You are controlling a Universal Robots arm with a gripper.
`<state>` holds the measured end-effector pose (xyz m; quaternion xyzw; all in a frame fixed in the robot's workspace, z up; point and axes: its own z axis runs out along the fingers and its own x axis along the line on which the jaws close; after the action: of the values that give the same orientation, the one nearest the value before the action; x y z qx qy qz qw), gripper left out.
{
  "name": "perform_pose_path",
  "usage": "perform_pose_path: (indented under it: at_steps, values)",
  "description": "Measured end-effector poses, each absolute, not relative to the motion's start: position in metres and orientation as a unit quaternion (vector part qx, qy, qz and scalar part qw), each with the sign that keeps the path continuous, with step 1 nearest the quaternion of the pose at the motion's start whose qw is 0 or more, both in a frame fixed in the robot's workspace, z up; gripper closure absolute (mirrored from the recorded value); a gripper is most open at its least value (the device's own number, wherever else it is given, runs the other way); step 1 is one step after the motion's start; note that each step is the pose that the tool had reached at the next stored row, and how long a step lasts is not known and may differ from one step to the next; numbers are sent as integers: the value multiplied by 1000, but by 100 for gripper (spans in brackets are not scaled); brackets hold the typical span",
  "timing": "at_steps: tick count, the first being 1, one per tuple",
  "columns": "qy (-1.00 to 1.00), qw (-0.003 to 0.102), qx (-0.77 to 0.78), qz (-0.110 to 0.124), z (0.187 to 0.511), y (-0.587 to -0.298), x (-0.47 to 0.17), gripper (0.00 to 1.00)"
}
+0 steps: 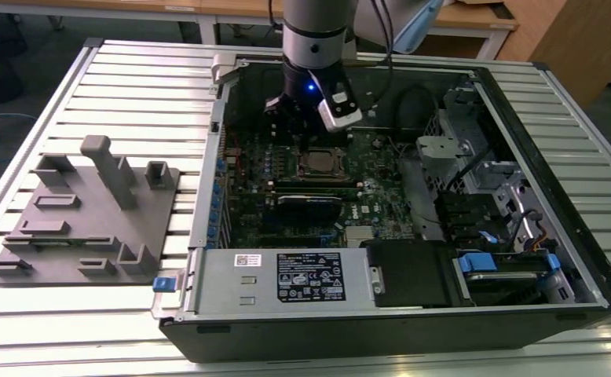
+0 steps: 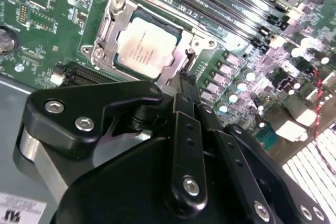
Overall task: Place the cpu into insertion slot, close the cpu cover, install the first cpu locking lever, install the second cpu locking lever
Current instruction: 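Install the first cpu locking lever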
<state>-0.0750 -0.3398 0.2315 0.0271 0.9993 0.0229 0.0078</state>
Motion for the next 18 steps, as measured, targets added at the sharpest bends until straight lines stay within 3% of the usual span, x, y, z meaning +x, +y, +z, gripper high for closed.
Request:
perform_pose_path:
  at_steps: [18]
  values:
    - [999, 10, 27, 23, 244, -340, -92, 89]
